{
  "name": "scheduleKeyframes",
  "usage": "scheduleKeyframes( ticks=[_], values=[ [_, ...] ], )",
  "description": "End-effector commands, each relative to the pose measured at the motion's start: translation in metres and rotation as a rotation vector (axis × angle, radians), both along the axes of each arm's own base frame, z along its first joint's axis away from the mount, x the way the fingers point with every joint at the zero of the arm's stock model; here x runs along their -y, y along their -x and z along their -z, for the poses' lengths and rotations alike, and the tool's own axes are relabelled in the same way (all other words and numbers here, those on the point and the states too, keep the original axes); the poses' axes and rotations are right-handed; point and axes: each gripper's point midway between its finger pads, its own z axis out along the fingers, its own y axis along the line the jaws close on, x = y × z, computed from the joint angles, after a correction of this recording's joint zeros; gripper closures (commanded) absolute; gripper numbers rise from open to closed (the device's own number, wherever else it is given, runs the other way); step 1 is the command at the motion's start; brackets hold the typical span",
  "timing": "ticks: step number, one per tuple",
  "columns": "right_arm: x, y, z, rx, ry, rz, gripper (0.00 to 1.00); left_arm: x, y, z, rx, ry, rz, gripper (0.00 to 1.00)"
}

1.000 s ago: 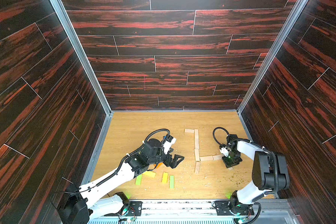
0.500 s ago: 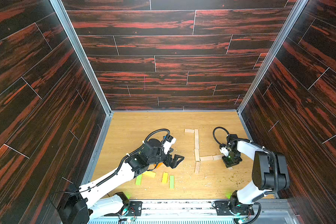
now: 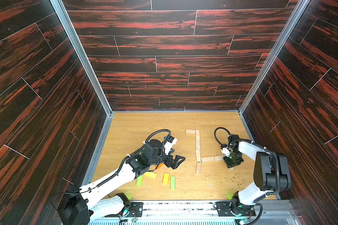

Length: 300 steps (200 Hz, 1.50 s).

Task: Assemble a giraffe with building blocks
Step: Assemble the building block at the center of the board.

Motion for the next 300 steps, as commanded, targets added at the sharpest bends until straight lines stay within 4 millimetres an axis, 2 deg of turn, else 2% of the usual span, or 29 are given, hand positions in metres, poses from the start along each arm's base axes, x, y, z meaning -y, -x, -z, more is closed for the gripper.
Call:
scheduleKeyframes(
  ticks=[1,116,189,221,262,300],
  values=[
    [-0.005,-0.027,0.006,0.082,-0.031,0.003,0.8,0.0,-0.002,-0.006,0.029,0.003,0.006,0.02],
    [-0.004,-0.022,0.005,0.075,-0.025,0.002,0.77,0.0,-0.002,-0.006,0.032,0.002,0.004,0.02],
    [-0.003,-0.016,0.0,0.082,-0.019,-0.001,0.61,-0.002,-0.003,-0.007,0.037,0.001,-0.002,0.02],
    [-0.005,-0.013,-0.003,0.083,-0.029,-0.002,0.57,-0.002,-0.003,-0.007,0.04,-0.001,-0.004,0.02],
    [-0.014,-0.008,-0.023,0.095,-0.07,0.0,0.52,-0.002,-0.004,-0.006,0.04,-0.006,-0.007,0.02],
    [-0.024,-0.01,-0.065,0.165,-0.122,0.009,0.52,-0.002,-0.005,-0.003,0.033,-0.017,-0.007,0.02]
  ],
)
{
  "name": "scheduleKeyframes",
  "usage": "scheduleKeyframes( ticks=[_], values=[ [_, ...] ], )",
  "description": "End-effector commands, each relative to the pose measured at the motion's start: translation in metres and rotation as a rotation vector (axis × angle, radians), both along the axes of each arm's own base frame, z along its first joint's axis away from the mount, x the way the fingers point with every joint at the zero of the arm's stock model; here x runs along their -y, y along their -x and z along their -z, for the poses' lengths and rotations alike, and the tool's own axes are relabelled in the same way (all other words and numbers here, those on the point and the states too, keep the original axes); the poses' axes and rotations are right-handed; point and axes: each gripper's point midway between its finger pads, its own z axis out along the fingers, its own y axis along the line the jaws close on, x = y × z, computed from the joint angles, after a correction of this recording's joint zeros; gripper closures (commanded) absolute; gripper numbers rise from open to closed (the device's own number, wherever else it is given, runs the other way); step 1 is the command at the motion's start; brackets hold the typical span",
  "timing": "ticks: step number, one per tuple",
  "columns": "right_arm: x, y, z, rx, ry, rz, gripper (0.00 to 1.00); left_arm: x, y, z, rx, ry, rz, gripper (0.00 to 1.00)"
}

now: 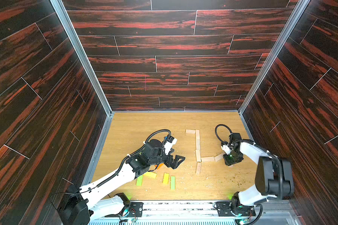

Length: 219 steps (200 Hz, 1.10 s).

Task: Assemble a giraffe with building blocks
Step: Assemble the building block at the center of the board, then adjust the building block at the center of the board.

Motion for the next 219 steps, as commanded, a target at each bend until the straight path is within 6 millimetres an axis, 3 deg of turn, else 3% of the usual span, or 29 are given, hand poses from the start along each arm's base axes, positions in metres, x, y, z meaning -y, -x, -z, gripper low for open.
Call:
scheduleKeyframes(
  ticks=[1,34,71,100,128,177,219],
  values=[
    [-0.013,-0.002,-0.037,0.059,-0.069,0.0,0.52,0.0,-0.003,-0.004,0.025,-0.008,0.0,0.02],
    [-0.015,-0.04,-0.067,0.174,-0.104,0.104,0.57,0.002,-0.006,-0.003,0.011,-0.012,-0.003,0.02],
    [-0.014,-0.087,-0.059,0.199,-0.126,0.369,0.67,0.007,-0.01,-0.006,0.0,-0.004,-0.005,0.02],
    [-0.017,-0.105,-0.052,0.223,-0.153,0.458,0.7,0.009,-0.014,-0.004,-0.023,-0.023,-0.013,0.02],
    [-0.023,-0.111,-0.04,0.248,-0.175,0.472,0.71,0.009,-0.017,-0.001,-0.041,-0.046,-0.024,0.02],
    [-0.027,-0.102,-0.005,0.219,-0.18,0.466,0.73,0.005,-0.019,0.008,-0.077,-0.089,-0.048,0.02],
    [-0.029,-0.103,0.008,0.218,-0.188,0.456,0.72,0.003,-0.019,0.009,-0.094,-0.095,-0.066,0.02]
  ],
)
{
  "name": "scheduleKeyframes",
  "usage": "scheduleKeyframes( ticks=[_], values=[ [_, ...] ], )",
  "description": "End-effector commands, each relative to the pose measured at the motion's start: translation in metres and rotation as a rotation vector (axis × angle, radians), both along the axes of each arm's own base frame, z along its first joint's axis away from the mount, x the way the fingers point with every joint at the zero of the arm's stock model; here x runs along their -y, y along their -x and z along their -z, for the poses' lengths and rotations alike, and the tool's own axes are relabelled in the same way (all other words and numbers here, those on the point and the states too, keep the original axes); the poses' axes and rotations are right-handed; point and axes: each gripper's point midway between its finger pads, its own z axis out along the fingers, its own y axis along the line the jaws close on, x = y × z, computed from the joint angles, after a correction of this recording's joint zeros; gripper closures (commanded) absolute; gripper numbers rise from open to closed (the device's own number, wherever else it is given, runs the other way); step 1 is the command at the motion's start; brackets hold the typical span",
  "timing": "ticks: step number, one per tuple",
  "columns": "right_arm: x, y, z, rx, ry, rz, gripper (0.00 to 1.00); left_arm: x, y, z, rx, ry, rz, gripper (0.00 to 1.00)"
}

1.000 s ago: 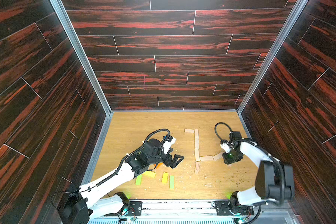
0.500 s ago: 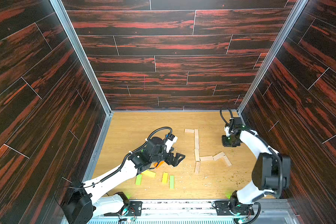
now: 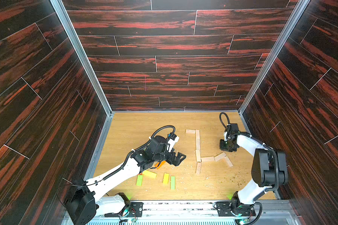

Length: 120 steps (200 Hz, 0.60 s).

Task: Assemble a giraffe with building blocks
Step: Adjust the building block at the center of the board.

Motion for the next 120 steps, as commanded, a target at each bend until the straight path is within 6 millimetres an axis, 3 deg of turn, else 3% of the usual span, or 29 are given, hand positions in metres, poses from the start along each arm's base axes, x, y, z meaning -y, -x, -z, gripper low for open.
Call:
scheduleKeyframes(
  ticks=[1,58,120],
  values=[
    [-0.006,-0.007,0.01,0.01,-0.022,0.0,0.72,-0.001,-0.005,-0.007,0.001,-0.005,-0.02,0.02],
    [0.003,0.005,0.029,-0.025,0.024,-0.003,0.71,-0.003,-0.005,-0.007,-0.006,-0.011,-0.03,0.02],
    [0.009,0.013,0.032,-0.032,0.045,0.007,0.71,-0.004,-0.004,-0.006,-0.008,-0.017,-0.031,0.02]
  ],
)
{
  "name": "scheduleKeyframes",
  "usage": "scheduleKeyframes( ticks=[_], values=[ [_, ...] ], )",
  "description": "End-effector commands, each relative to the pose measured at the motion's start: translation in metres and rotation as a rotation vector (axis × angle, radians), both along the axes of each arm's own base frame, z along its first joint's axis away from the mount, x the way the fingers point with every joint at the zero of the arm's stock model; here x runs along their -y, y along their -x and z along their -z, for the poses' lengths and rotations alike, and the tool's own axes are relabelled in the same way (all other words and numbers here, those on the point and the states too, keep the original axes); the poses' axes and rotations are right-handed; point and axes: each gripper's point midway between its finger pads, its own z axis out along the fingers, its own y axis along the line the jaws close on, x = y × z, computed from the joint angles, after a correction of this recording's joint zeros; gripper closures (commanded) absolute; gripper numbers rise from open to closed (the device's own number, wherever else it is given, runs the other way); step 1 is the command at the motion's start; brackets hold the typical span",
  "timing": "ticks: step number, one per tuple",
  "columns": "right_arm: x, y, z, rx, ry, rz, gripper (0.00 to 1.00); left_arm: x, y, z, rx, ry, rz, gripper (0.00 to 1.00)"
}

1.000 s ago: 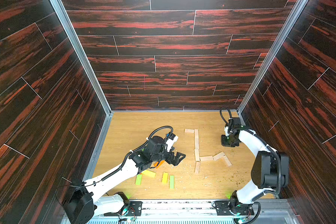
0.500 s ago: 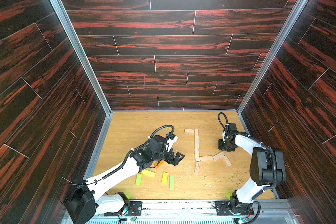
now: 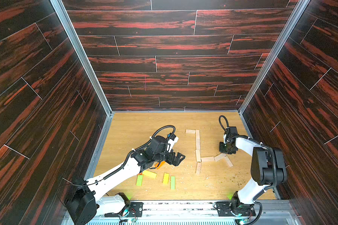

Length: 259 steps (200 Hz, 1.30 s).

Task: Assemble a giraffe with building blocks
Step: Adjust the building block at the center of the board.

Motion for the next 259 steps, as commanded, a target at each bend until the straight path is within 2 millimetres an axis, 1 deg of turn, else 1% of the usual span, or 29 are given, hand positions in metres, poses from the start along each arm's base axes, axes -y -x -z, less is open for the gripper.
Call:
scheduleKeyframes(
  ticks=[1,35,101,116,133,162,170,189,206,217,225,243,259],
  values=[
    [0.003,0.009,0.011,-0.037,0.013,0.005,0.71,-0.001,-0.003,-0.01,0.017,0.004,-0.007,0.02],
    [0.007,0.015,0.01,-0.038,0.021,0.015,0.72,0.0,-0.003,-0.008,0.014,0.0,-0.006,0.02],
    [0.009,0.015,0.007,-0.031,0.022,0.023,0.72,-0.001,-0.002,-0.007,0.013,0.001,-0.004,0.02],
    [0.01,0.014,0.003,-0.019,0.025,0.025,0.7,-0.001,-0.001,-0.007,0.013,0.001,-0.004,0.02],
    [0.01,0.009,-0.006,0.004,0.027,0.027,0.65,0.0,-0.002,-0.007,0.014,0.002,-0.003,0.02],
    [0.011,-0.008,-0.031,0.068,0.037,0.018,0.57,0.001,-0.003,-0.008,0.013,0.003,-0.003,0.02],
    [0.011,-0.013,-0.038,0.088,0.036,0.019,0.52,0.001,-0.003,-0.009,0.013,0.003,-0.003,0.02],
    [0.01,-0.023,-0.057,0.141,0.028,0.022,0.51,0.001,-0.003,-0.009,0.013,0.003,-0.007,0.02],
    [0.005,-0.031,-0.083,0.207,0.006,0.021,0.51,-0.001,-0.004,-0.01,0.015,0.002,-0.018,0.02],
    [-0.004,-0.034,-0.105,0.26,-0.003,-0.001,0.51,-0.004,-0.007,-0.011,0.022,-0.004,-0.04,0.02],
    [-0.013,-0.035,-0.122,0.302,-0.012,-0.028,0.51,-0.009,-0.01,-0.01,0.027,-0.018,-0.075,0.02],
    [-0.041,-0.029,-0.154,0.373,-0.03,-0.107,0.51,-0.032,-0.025,-0.006,0.056,-0.087,-0.216,0.02],
    [-0.068,-0.017,-0.172,0.406,-0.032,-0.183,0.51,-0.056,-0.04,0.001,0.049,-0.136,-0.33,0.01]
  ],
)
